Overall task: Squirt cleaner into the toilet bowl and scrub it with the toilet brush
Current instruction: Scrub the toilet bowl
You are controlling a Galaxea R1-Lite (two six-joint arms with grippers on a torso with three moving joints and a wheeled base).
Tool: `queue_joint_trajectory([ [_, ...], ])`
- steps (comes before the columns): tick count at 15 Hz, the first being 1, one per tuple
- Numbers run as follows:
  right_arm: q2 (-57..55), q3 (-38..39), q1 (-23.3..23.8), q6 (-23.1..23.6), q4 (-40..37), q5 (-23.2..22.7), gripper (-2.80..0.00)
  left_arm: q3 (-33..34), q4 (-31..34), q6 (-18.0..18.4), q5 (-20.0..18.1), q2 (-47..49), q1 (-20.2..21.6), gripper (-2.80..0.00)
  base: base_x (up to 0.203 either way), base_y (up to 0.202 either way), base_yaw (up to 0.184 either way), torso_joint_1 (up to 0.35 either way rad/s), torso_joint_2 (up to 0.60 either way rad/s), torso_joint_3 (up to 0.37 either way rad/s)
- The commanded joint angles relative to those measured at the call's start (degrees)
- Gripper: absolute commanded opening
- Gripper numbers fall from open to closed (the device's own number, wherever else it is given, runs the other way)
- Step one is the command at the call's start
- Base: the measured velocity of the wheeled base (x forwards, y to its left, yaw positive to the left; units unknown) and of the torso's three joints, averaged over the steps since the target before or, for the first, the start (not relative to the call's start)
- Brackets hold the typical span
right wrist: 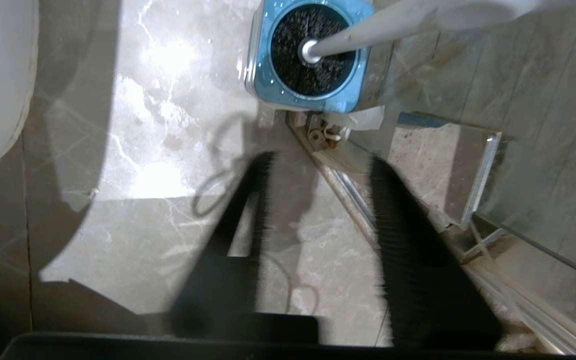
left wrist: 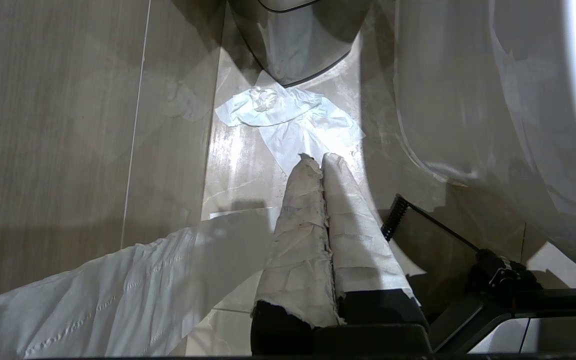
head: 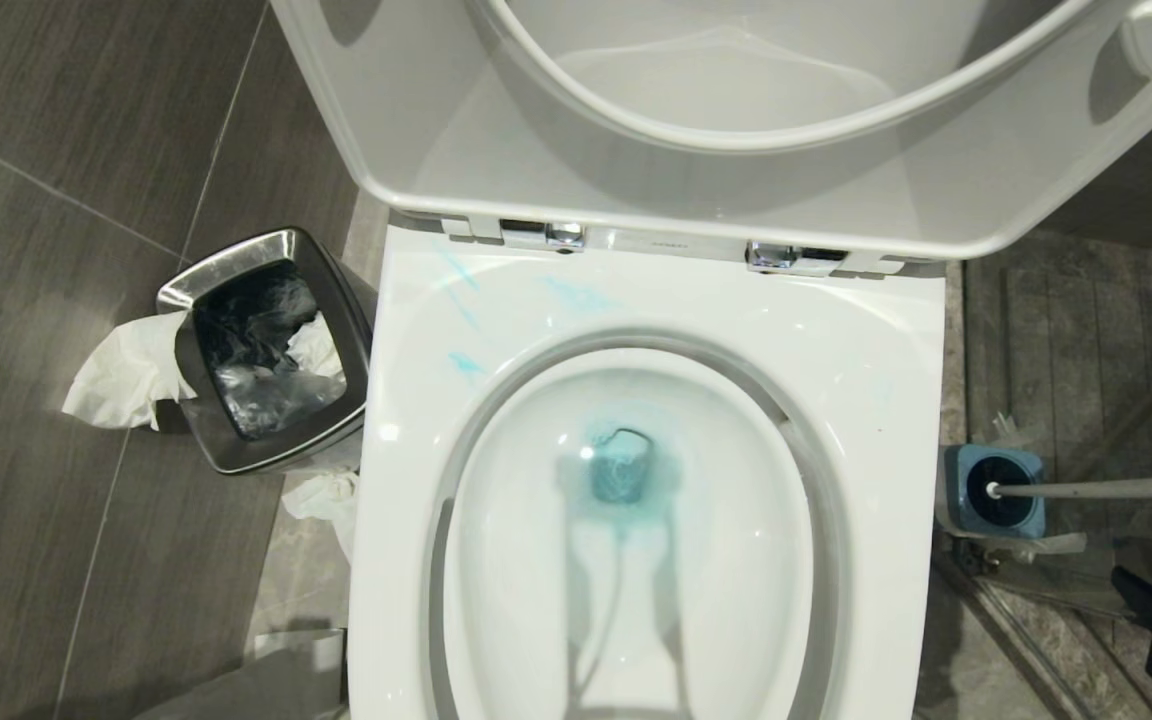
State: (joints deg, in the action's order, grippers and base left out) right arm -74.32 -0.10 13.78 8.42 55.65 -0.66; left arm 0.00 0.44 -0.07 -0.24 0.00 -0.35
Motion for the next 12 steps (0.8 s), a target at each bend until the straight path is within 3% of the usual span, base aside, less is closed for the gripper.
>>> queue_joint_trajectory([
  [1, -2.95, 0.01, 0.02, 0.10, 2.38, -0.04, 0.00, 0.09, 0.00, -0.01, -0.02, 0.09, 0.00, -2.80, 0.000, 0.000, 0.000, 0.000, 0.00, 0.000],
  [5, -8.02, -0.36, 0.26, 0.02, 10.72, 0.34, 0.00, 0.09, 0.00, -0.01, -0.02, 0.09, 0.00, -2.80, 0.000, 0.000, 0.000, 0.000, 0.00, 0.000],
  [12, -11.98, -0.05, 3.04, -2.44, 17.12, 2.91, 0.00, 0.18, 0.00, -0.01, -0.02, 0.09, 0.00, -2.80, 0.000, 0.000, 0.000, 0.000, 0.00, 0.000],
])
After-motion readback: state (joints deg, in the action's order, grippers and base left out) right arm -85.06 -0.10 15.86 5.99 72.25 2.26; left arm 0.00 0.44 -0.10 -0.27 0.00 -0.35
